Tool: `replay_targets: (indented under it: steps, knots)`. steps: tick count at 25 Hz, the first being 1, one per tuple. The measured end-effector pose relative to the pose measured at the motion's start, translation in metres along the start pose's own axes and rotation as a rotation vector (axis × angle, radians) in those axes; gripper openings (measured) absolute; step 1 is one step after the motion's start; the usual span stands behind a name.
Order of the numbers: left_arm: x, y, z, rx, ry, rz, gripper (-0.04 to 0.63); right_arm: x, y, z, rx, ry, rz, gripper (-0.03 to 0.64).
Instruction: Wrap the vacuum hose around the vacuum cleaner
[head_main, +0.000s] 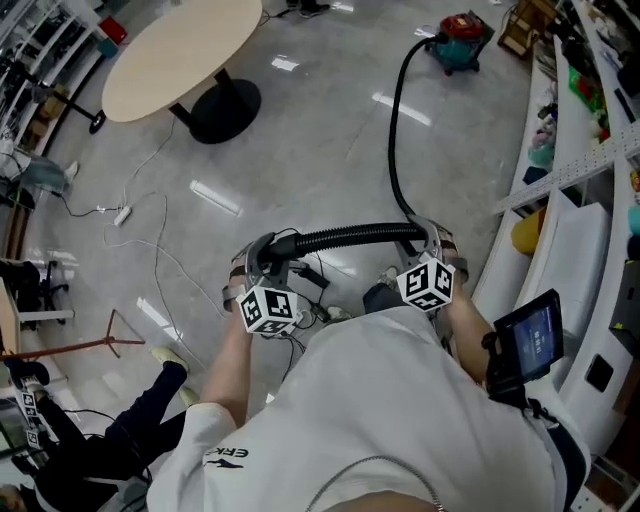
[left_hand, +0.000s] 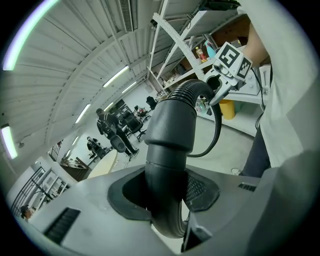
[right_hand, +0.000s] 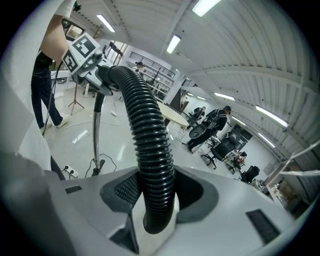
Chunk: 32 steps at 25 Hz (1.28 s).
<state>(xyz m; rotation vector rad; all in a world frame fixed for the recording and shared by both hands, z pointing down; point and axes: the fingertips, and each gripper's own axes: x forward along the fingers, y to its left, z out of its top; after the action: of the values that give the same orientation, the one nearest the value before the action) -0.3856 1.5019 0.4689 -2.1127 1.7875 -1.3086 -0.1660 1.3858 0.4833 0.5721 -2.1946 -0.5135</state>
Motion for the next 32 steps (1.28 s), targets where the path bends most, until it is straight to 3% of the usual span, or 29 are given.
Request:
replay_targets:
  steps: [7,14,32]
  knots:
    - [0.049,-0.004,0.049,0.059,-0.071,-0.094,0.138,-0.012,-0.04,-0.035,0.085,0.054,-0.088,0.179]
    - [0.114,-0.015,0.121,0.121,-0.13,-0.165,0.138,-0.019,-0.102,-0.086,0.17,0.086,-0.172,0.179]
    - [0.232,-0.01,0.263,0.277,-0.257,-0.24,0.138,-0.028,-0.216,-0.162,0.334,0.132,-0.368,0.179]
